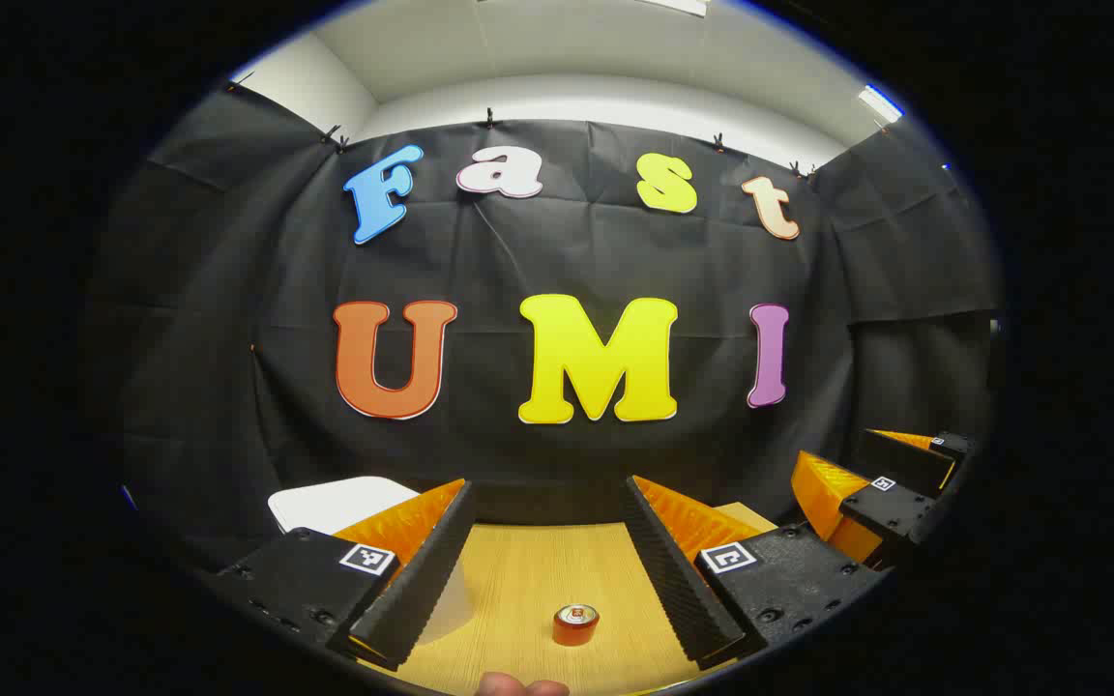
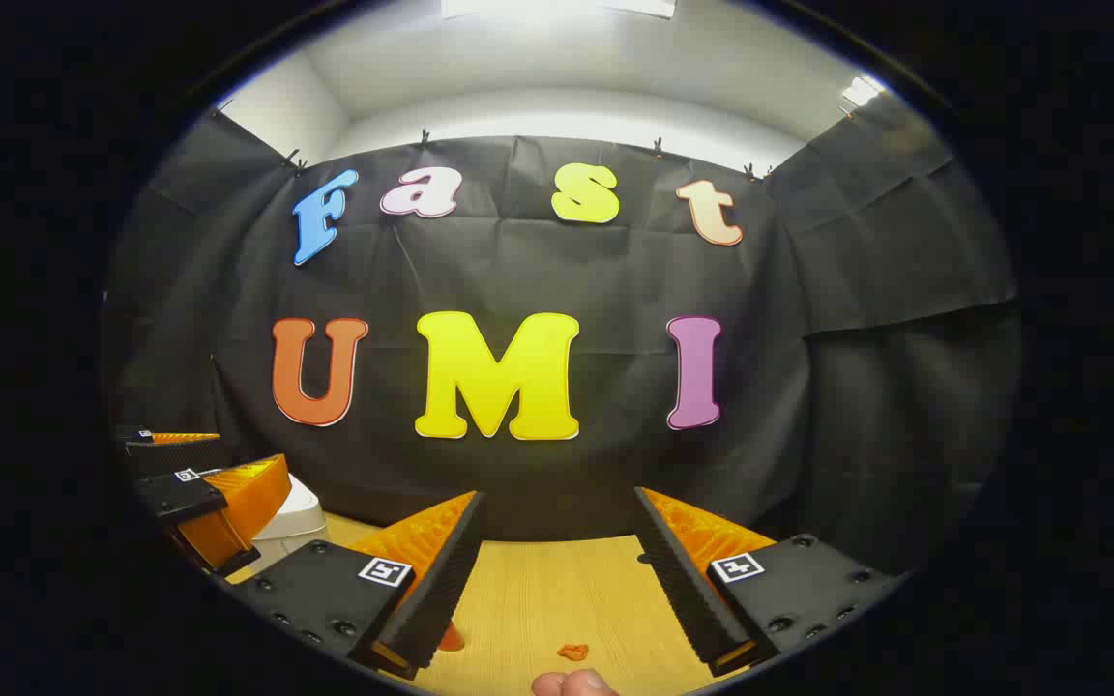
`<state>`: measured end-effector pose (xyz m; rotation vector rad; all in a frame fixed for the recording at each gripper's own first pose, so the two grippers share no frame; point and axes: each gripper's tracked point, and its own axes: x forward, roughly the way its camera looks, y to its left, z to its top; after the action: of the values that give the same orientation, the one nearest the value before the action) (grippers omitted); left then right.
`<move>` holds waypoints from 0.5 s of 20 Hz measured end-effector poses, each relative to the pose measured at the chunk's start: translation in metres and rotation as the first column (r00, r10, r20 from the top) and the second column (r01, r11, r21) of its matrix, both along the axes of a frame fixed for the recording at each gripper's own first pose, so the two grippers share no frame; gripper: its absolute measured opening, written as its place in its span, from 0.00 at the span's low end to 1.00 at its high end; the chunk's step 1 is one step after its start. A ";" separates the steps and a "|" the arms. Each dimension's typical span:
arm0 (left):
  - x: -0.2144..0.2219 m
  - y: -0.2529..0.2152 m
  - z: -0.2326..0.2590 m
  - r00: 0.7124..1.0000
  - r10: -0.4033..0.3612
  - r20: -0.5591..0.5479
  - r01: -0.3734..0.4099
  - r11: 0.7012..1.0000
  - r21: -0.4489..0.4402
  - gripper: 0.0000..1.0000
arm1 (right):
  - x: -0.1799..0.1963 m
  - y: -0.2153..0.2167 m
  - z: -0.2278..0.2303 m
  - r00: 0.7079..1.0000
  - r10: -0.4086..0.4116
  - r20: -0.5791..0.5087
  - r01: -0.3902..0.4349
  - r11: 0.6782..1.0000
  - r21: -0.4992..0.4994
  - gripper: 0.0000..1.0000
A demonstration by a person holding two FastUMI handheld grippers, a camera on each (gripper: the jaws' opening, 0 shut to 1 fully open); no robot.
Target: Press the lid of the desktop garbage bin to open it, pick up the crumpled paper on the desktop and throw it into the bin, then pick up the pop can on the desktop and drop it into the bin, and finally close the garbage bin lid.
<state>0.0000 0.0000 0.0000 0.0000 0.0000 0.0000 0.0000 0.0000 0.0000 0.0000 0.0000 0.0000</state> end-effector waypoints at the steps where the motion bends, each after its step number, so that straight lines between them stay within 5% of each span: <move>1: 0.001 0.000 0.000 1.000 0.000 0.000 0.000 1.000 -0.001 0.98 | 0.001 0.000 0.000 1.000 0.000 0.002 0.000 1.000 0.000 0.96; 10: 0.007 0.001 -0.003 1.000 0.013 -0.009 -0.013 1.000 0.005 0.99 | 0.007 -0.005 -0.004 1.000 -0.010 -0.009 0.010 1.000 0.005 0.96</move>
<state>0.0072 0.0012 -0.0025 0.0054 0.0092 0.0131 0.0065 -0.0047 -0.0044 0.0050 0.0092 -0.0100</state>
